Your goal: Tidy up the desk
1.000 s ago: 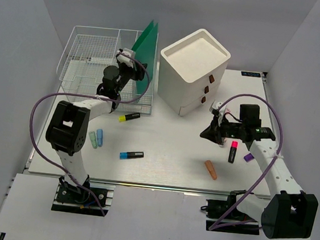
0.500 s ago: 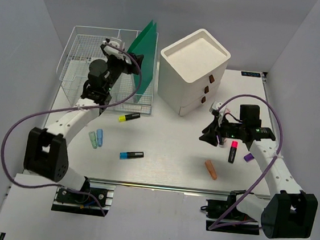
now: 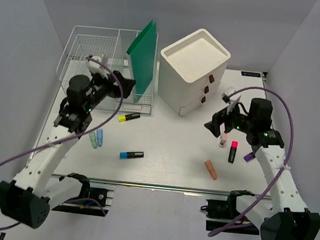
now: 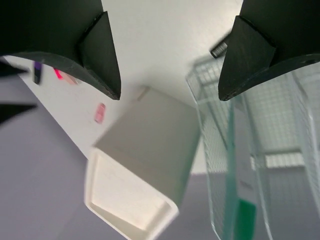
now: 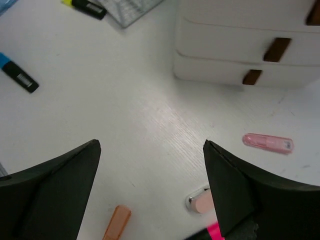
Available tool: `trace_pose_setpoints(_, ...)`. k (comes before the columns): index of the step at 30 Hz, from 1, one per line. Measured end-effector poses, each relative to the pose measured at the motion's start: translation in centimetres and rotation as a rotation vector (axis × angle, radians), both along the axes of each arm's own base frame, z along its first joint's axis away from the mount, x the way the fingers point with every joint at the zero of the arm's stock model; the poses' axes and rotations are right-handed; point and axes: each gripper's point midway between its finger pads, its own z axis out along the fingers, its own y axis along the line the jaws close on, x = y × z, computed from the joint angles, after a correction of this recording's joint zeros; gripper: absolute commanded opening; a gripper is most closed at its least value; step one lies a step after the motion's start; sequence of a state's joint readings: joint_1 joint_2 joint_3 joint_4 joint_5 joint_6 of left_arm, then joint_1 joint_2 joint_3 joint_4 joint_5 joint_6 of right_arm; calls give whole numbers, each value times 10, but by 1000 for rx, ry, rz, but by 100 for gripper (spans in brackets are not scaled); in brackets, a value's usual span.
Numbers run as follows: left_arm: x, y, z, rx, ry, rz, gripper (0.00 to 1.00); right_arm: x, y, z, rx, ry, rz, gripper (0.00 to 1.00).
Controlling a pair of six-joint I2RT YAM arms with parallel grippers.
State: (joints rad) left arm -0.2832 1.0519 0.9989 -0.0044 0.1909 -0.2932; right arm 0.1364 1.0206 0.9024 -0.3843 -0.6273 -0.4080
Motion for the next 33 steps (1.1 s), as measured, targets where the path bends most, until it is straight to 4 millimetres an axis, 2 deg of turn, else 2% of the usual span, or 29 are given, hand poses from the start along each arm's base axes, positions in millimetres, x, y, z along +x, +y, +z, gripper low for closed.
trace_pose_setpoints(3, -32, -7, -19, -29, 59, -83, 85, 29, -10, 17, 18, 28, -113, 88)
trace_pose_setpoints(5, -46, -13, -34, -32, 102, -136, 85, 47, -15, 25, 33, 48, -167, 83)
trace_pose_setpoints(9, -65, -20, -70, -10, 200, -215, 90, 81, -21, 44, 74, 69, -234, 77)
trace_pose_setpoints(14, -85, -18, -109, 19, 252, -241, 94, 120, -19, 57, 102, 76, -221, 69)
trace_pose_setpoints(16, -91, -17, -118, 19, 257, -249, 93, 135, -17, 54, 102, 82, -200, 66)
trace_pose_setpoints(19, -97, -18, -135, 28, 292, -268, 94, 154, -14, 37, 91, 108, -165, 63)
trace_pose_setpoints(22, -97, -20, -141, 40, 307, -285, 93, 168, -12, 14, 69, 149, -133, 63)
trace_pose_setpoints(25, -98, -22, -144, 46, 318, -300, 93, 179, -12, 0, 48, 163, -118, 64)
trace_pose_setpoints(28, -98, -22, -144, 51, 315, -307, 93, 187, -12, -5, 33, 158, -109, 65)
trace_pose_setpoints(33, -100, -23, -140, 53, 297, -316, 93, 191, -13, 0, 26, 134, -106, 65)
